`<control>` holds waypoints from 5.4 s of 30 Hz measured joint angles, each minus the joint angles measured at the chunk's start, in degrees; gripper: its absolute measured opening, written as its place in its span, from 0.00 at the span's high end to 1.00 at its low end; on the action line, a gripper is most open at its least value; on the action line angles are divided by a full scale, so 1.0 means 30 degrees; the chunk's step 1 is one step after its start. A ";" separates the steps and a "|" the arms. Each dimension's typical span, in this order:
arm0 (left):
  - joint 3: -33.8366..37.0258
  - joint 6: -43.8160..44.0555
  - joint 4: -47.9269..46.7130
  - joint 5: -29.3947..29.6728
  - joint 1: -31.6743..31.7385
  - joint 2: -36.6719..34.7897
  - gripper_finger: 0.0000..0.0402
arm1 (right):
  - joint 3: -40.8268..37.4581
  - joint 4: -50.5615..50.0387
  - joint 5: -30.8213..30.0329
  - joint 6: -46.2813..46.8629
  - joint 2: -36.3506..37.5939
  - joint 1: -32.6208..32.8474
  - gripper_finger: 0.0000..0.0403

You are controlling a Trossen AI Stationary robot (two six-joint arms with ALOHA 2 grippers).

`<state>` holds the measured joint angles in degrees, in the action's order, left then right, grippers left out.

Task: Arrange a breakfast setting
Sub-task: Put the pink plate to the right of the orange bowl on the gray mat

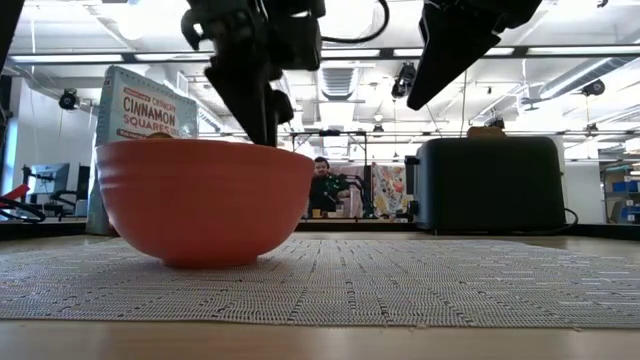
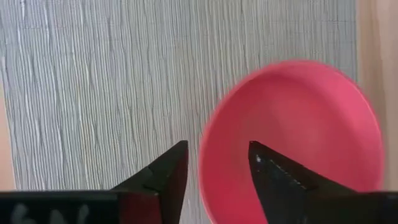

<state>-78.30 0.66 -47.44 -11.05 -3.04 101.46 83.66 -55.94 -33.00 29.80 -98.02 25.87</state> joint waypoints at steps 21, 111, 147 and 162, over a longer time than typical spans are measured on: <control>0.7142 1.3969 -0.2773 0.3053 -0.8260 -0.9110 0.61 | 0.0000 0.0844 0.0001 -0.0002 0.0000 -0.0007 0.56; 1.1327 1.8641 0.6984 -0.0947 -0.8095 -0.9512 1.00 | 0.0004 0.8310 0.0089 -0.1173 0.0000 -0.0101 0.56; 1.0145 1.5430 0.6818 -0.0474 -0.4972 -0.9393 1.00 | 0.0001 1.2298 0.8120 1.3257 0.0015 -0.1185 0.56; 0.2097 0.8962 -0.0957 0.3016 -0.4810 -0.5251 1.00 | 0.0003 1.2248 0.9192 1.3076 0.0022 -0.1478 0.65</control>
<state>-72.01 27.55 -50.31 -2.00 -17.47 85.71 83.67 -19.20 -5.42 69.03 -97.95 21.43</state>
